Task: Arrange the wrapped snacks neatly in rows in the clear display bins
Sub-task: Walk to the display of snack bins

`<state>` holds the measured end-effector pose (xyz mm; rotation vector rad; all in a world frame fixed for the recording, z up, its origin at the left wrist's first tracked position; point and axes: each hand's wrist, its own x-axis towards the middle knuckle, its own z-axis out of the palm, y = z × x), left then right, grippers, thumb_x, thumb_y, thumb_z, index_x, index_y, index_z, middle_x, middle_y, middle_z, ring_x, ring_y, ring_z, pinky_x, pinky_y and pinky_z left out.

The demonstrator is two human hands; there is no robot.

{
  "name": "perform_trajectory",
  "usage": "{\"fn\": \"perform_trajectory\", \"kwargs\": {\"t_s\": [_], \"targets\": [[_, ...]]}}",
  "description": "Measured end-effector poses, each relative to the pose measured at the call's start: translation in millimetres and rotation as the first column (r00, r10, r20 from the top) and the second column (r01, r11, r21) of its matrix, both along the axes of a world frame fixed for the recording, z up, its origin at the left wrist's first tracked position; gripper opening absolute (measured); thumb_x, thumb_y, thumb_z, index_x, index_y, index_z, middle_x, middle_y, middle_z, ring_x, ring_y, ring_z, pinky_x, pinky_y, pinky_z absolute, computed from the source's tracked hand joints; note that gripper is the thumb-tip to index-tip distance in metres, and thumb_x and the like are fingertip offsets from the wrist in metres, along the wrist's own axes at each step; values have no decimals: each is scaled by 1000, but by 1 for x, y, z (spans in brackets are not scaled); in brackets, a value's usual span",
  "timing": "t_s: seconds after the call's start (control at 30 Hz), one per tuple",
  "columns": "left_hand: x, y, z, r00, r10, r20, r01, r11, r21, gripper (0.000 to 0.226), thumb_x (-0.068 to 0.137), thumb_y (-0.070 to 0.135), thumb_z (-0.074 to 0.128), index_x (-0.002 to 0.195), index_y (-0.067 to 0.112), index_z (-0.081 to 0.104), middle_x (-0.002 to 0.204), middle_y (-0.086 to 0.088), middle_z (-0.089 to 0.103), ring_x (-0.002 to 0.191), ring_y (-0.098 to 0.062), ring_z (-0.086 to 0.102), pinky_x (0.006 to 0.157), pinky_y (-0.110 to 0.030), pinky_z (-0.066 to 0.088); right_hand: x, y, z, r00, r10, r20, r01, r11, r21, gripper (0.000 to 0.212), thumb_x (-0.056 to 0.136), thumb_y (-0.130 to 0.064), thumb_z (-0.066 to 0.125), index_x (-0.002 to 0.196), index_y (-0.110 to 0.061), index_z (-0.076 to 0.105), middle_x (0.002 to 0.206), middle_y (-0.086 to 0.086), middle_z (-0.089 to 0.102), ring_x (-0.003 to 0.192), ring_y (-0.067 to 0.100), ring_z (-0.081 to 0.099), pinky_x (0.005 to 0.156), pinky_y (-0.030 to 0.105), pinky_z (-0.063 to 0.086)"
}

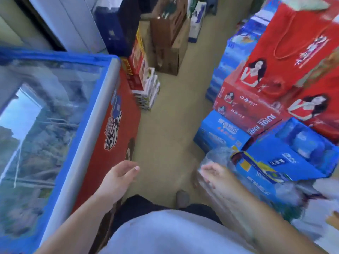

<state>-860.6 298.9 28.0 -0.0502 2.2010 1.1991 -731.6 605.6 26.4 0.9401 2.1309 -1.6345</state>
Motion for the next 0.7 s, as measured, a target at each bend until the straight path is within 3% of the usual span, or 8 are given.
{"fn": "perform_trajectory", "kwargs": {"t_s": [0.27,0.4,0.5,0.57,0.7], "targets": [[-236,104,-16,997,-74,-28,74,997,7,10,98,42,62,101,51,65,97,15,74,88,-7,69,78,-33,52,-237,106,1,1000,23,-4,-23,1000,20,10,95,-32,65,103,-31,70,100,-10,71,87,2,68,79,21,48],[-367,155,-44,995,-85,44,83,996,31,5,97,37,64,99,38,70,92,8,74,89,-15,69,78,-35,50,-340,152,-18,995,-74,72,71,997,43,8,95,-31,65,101,-28,69,99,-4,72,90,15,69,83,34,51],[-470,203,-43,982,-172,74,169,985,41,13,96,36,66,103,25,69,89,6,71,80,-8,67,71,-28,48,-408,185,-16,980,-146,138,139,989,58,9,96,-33,64,100,-27,68,100,-3,72,94,20,70,78,30,49],[-533,239,-29,967,-241,81,237,970,49,18,96,43,64,105,28,68,89,9,69,77,-4,65,67,-24,46,-449,207,-9,968,-193,159,187,981,55,9,95,-34,65,99,-27,70,100,0,74,92,20,70,74,27,49],[-644,321,-7,948,-298,111,293,954,56,21,97,47,62,113,36,67,104,11,71,87,-4,68,73,-27,49,-538,264,-5,949,-282,137,283,959,13,8,94,-29,67,99,-24,72,96,11,72,78,18,65,64,28,46]]}}
